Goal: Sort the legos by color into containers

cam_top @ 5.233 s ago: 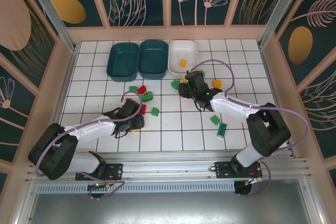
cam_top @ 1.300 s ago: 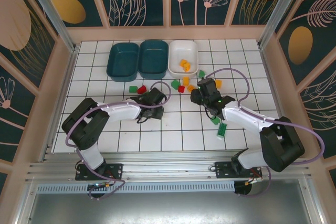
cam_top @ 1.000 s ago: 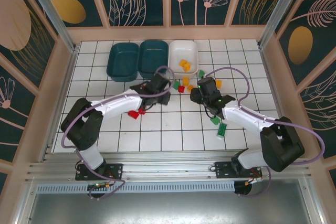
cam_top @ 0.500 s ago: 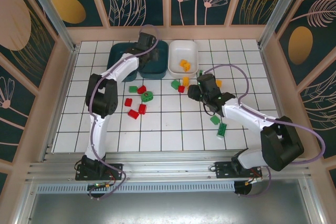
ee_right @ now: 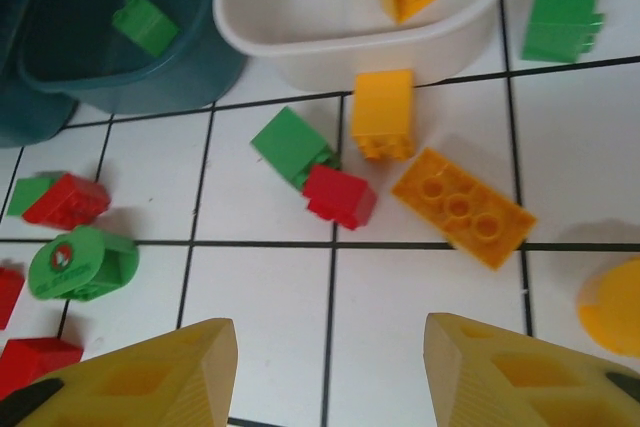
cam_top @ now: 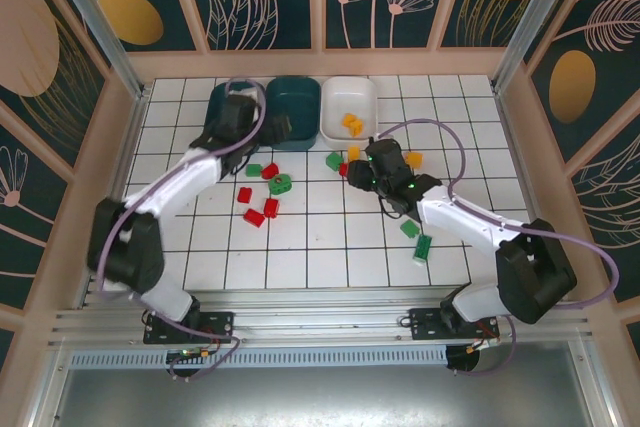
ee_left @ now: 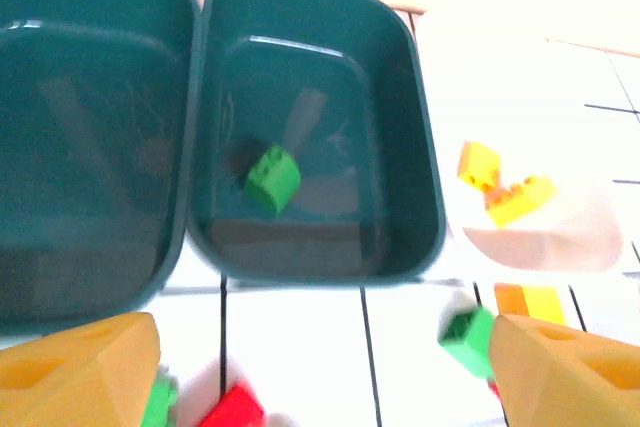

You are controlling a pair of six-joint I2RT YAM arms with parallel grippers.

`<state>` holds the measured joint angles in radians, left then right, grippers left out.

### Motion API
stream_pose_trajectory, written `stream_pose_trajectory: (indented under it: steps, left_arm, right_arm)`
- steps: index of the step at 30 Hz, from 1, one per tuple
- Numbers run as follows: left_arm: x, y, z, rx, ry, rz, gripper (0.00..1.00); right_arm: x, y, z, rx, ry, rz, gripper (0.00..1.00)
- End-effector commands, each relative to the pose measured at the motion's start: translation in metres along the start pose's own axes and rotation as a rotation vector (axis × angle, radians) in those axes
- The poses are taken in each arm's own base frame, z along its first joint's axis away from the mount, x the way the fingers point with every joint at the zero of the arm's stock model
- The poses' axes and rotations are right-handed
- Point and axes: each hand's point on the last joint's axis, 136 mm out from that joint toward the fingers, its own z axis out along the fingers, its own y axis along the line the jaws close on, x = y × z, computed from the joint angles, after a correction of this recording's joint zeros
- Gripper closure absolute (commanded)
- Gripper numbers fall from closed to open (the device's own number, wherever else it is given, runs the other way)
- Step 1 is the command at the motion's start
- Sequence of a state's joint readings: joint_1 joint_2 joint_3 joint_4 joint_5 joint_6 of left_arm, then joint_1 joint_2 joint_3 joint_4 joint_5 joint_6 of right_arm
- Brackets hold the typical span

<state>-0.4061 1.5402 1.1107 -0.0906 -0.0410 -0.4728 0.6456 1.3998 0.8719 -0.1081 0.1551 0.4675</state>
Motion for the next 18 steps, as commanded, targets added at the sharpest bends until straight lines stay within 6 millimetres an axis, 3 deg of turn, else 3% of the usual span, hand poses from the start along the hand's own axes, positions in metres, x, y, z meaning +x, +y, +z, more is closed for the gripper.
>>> stream_pose_trajectory:
  steps: [1, 4, 6, 11, 18]
  left_arm:
    - [0.080, 0.014, -0.010, 0.012, 0.121, -0.060, 0.25]
    - [0.141, 0.023, -0.025, -0.028, 0.220, -0.023, 0.27]
    - [0.162, 0.026, -0.030, -0.026, 0.257, -0.018, 0.26]
    - [0.172, 0.020, -0.026, 0.001, 0.291, 0.029, 0.19]
    - [0.175, 0.025, -0.002, -0.088, 0.322, 0.118, 0.23]
  right_arm:
    - [0.003, 0.009, 0.007, -0.011, 0.014, -0.039, 0.48]
    - [0.014, 0.007, 0.013, -0.013, 0.034, -0.026, 0.48]
    - [0.020, 0.007, 0.015, -0.024, 0.044, -0.016, 0.48]
    - [0.027, 0.001, 0.019, -0.004, 0.054, -0.017, 0.48]
    - [0.027, -0.004, 0.014, 0.015, 0.046, -0.018, 0.48]
